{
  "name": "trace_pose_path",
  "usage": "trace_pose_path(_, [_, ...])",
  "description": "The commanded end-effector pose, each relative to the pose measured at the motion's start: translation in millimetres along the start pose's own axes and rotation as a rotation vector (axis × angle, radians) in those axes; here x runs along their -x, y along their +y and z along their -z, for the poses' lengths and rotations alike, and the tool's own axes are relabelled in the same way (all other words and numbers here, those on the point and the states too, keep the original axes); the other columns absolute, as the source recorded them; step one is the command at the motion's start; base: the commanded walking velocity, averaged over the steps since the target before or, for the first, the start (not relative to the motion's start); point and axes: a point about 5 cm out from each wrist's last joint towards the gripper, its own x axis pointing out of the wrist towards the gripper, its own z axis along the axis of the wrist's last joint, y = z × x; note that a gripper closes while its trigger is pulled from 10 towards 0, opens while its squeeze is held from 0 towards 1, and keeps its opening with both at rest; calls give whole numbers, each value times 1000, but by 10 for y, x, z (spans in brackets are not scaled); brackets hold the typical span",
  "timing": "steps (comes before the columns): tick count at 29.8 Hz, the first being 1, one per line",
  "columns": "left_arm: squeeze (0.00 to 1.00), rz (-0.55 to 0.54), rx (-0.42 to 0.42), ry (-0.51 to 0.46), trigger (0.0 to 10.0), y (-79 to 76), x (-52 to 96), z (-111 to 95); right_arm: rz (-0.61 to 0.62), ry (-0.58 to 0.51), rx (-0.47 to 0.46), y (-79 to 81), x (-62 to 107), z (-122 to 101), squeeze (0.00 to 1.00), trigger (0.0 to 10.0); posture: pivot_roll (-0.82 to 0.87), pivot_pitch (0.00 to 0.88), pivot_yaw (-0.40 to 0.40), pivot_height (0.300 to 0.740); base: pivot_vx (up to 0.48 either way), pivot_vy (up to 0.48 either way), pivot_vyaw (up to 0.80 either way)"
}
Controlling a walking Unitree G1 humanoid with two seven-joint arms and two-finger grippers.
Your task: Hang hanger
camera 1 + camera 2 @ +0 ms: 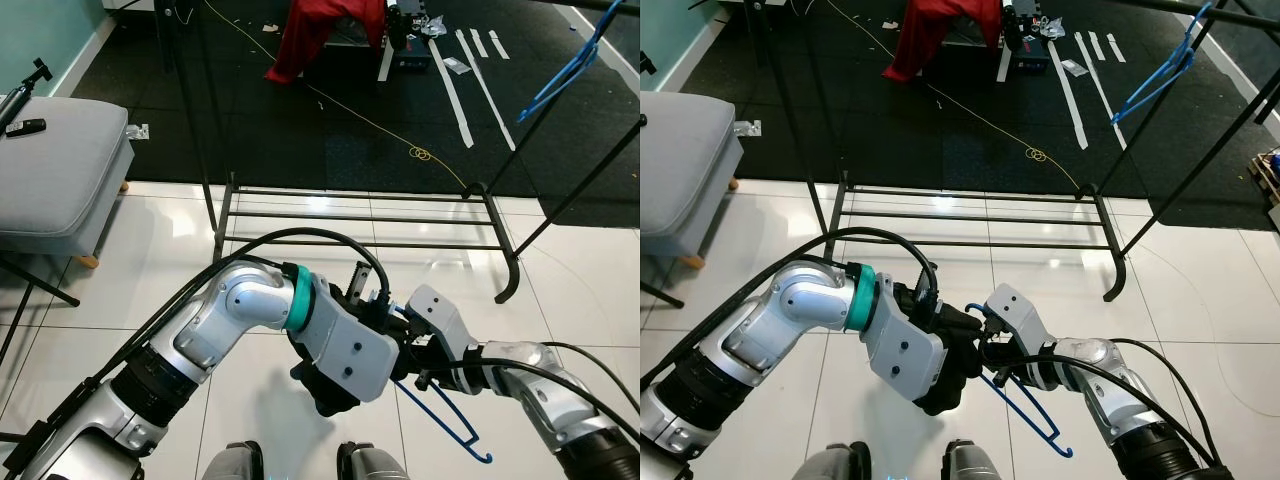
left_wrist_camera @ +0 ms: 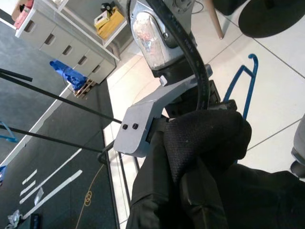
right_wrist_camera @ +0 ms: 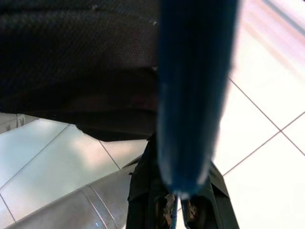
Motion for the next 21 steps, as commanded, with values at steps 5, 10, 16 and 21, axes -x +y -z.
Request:
trace_pose_path(5, [0, 19, -12, -72, 10000, -41, 15, -133, 51, -119, -198, -109, -10, -17, 0, 10000, -94, 126, 3, 740, 0, 0, 0])
trace_pose_path(10, [0, 19, -13, -81, 10000, -60, 50, -167, 88, -247, -430, -203, -31, -53, 0, 10000, -88, 126, 7, 740, 0, 0, 0])
trace_pose_path(16, [0, 24, -20, -78, 10000, -76, 63, -166, 50, -314, -501, -191, -46, -130, 0, 10000, -86, 127, 11, 740, 0, 0, 0])
trace_pose_path(21, [0, 27, -83, -48, 10000, -97, 69, -124, -54, -398, -625, -120, -34, -251, 0, 10000, -84, 127, 11, 740, 0, 0, 0])
